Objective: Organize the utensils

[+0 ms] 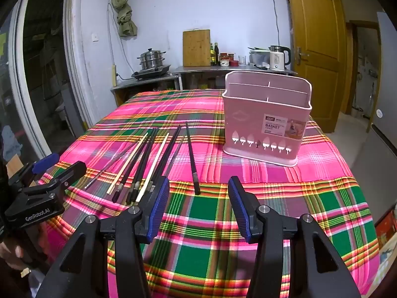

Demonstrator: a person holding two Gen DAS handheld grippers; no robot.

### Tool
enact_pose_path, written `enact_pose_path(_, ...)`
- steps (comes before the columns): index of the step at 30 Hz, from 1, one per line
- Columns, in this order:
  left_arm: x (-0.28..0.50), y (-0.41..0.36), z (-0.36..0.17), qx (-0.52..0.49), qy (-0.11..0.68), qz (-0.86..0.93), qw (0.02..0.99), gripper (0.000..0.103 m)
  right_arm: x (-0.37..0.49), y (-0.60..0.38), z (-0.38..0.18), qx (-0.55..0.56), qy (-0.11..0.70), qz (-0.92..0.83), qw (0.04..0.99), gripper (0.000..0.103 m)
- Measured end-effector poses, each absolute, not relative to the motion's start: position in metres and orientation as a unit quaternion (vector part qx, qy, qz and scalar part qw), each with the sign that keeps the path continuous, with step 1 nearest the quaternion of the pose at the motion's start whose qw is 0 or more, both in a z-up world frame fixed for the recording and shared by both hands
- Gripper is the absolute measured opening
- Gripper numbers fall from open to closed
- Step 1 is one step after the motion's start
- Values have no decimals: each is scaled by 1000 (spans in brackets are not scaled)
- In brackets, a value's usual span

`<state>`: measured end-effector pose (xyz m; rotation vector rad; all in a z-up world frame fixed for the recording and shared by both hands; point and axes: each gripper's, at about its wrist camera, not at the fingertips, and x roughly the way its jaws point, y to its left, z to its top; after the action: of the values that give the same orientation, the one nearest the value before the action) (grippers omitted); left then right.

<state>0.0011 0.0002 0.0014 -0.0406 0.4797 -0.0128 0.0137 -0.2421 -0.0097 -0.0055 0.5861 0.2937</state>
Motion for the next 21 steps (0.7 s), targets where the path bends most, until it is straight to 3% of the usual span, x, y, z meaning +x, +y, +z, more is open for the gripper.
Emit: enact_pose_path(21,1,-2,-2,-19,238,-9,971,98,14,-240,-8,-3,283,142,949,50)
